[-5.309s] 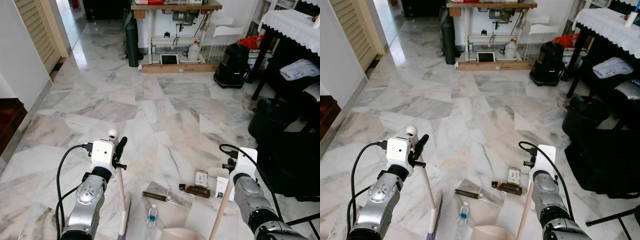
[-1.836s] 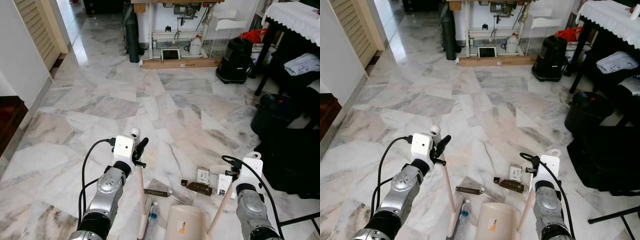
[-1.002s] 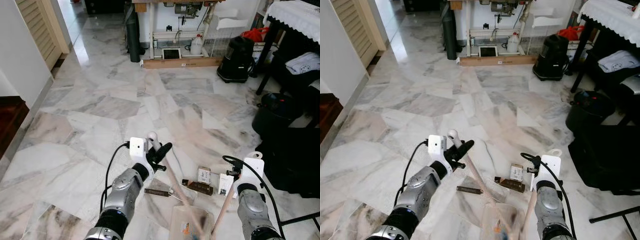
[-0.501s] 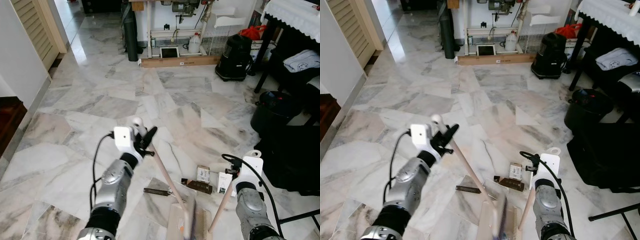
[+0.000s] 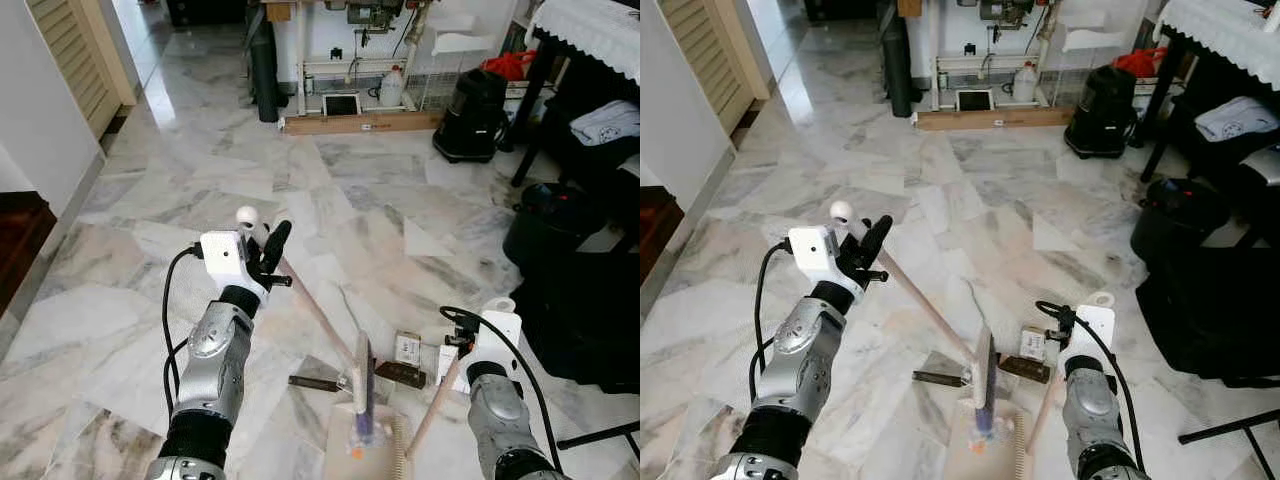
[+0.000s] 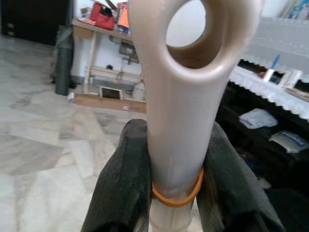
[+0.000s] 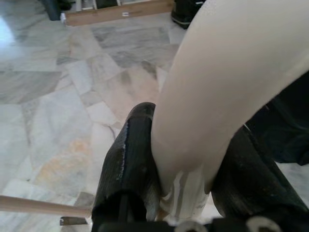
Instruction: Sweep floor
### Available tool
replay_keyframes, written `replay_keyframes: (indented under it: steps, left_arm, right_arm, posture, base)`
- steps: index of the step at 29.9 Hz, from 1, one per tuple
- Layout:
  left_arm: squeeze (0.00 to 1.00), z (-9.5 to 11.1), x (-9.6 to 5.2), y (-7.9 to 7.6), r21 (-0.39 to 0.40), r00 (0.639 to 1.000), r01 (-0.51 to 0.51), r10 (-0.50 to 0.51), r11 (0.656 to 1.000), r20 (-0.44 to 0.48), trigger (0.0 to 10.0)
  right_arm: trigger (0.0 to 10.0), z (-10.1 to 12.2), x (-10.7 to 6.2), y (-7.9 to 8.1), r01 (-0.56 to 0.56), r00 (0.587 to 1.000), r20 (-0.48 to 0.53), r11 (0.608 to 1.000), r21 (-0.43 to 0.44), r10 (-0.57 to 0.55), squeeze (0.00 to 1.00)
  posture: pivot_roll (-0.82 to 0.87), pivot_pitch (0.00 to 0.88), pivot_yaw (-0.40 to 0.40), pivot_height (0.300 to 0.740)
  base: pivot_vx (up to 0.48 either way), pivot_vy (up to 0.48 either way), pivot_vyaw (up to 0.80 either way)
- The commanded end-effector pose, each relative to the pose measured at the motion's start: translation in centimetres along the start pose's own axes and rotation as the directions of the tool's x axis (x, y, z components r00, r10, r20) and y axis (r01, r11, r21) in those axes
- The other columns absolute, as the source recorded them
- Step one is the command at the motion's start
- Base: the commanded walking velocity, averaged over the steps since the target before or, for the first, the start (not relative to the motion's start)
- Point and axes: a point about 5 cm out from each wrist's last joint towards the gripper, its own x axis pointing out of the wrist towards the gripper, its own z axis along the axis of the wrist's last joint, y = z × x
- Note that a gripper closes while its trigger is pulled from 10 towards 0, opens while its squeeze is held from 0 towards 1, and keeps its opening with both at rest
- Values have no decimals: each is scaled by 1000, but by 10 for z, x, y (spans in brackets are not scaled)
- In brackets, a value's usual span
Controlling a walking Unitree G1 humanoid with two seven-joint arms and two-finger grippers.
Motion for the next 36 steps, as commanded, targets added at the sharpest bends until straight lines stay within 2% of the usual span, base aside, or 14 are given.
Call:
replay_keyframes:
  steps: [1, 9, 18, 23, 26, 27, 31, 33, 35, 36]
  left_arm:
    - [0, 14, 0, 3, 38, 997, -12, 9, 999, 73, 10000]
    - [0, 23, -2, 14, 76, 989, -98, 88, 992, 117, 10000]
    - [0, 27, -5, 16, 159, 988, -102, 81, 982, 134, 10000]
    - [0, 23, -17, 23, 261, 990, -114, 87, 959, 115, 10000]
    - [0, 23, -19, 26, 272, 989, -124, 96, 954, 112, 10000]
    - [0, 26, -25, 35, 294, 984, -161, 130, 942, 122, 10000]
    - [0, 30, -28, 41, 310, 979, -187, 152, 932, 135, 10000]
    - [0, 38, -30, 50, 347, 973, -215, 169, 913, 159, 10000]
    - [0, 40, -30, 52, 355, 971, -221, 173, 908, 163, 10000]
    - [0, 42, -31, 54, 389, 973, -216, 164, 895, 163, 10000]
  right_arm:
    - [10000, 7, 2, 2, -11, 999, 44, 999, 39, 9, 0]
    - [10000, 10, 0, 3, -47, 996, 78, 995, 87, 40, 0]
    - [10000, 20, 0, 6, -99, 985, 150, 990, 96, 84, 0]
    - [10000, 26, 1, 7, -106, 980, 183, 978, 179, 73, 0]
    - [10000, 27, 1, 8, -105, 980, 185, 974, 201, 67, 0]
    - [10000, 30, 2, 10, -107, 980, 191, 966, 237, 62, 0]
    - [10000, 33, 3, 12, -113, 978, 200, 961, 250, 63, 0]
    - [10000, 37, 5, 17, -131, 974, 215, 957, 257, 75, 0]
    - [10000, 38, 5, 18, -135, 973, 218, 956, 259, 79, 0]
    - [10000, 41, 5, 20, -144, 969, 233, 952, 270, 80, 0]
  posture:
    - [87, 12, 11, 740]
    - [90, 21, 10, 740]
    - [86, 26, 7, 740]
    - [89, 29, 5, 740]
    - [91, 29, 5, 740]
    - [98, 27, 5, 740]
    - [102, 23, 4, 740]
    - [106, 13, 2, 740]
    - [107, 12, 2, 740]
    - [109, 11, 4, 740]
  base:
    - [0, 0, 0]
    - [0, 0, 0]
    - [0, 0, 0]
    - [0, 0, 0]
    - [0, 0, 0]
    - [0, 0, 0]
    - [0, 0, 0]
    - [0, 0, 0]
    - [0, 0, 0]
    - [0, 0, 0]
